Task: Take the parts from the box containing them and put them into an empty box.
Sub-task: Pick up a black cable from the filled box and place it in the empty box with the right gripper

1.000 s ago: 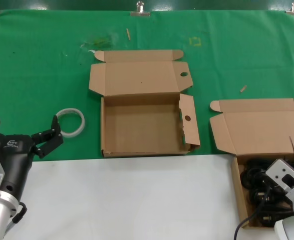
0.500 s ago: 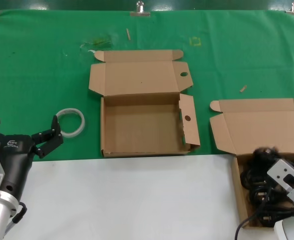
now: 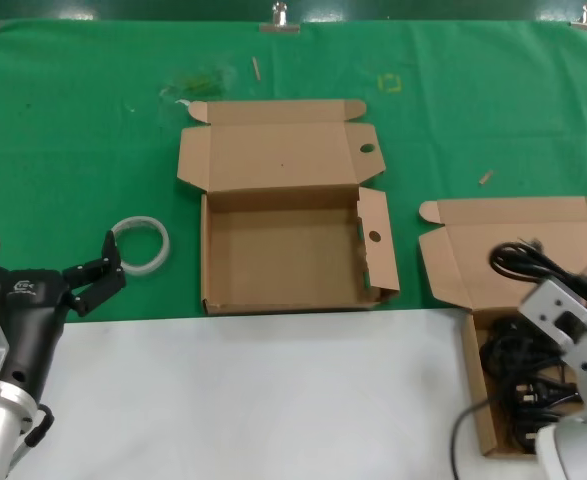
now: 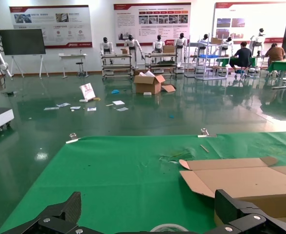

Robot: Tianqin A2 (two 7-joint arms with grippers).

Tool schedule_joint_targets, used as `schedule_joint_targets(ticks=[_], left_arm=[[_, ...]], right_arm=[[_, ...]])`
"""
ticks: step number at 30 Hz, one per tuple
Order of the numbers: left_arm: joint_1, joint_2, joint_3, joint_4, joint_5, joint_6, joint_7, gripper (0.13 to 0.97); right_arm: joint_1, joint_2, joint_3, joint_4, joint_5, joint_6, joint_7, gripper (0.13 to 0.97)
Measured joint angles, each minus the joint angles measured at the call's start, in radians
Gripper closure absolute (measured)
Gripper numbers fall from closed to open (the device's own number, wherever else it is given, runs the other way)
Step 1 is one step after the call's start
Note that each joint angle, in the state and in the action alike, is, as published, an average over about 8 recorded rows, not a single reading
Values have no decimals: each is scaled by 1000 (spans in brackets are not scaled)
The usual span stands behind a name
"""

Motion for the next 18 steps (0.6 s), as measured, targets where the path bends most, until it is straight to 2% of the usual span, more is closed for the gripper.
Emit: schedule_joint_targets(ticks=[10, 18], left_arm=[[0, 0, 0, 0, 0, 0, 0, 132], [0, 0, 0, 0, 0, 0, 0, 132]], right_arm=[[105, 0, -144, -61, 38, -89, 48, 884], [201, 0, -270, -178, 78, -235, 199, 884]])
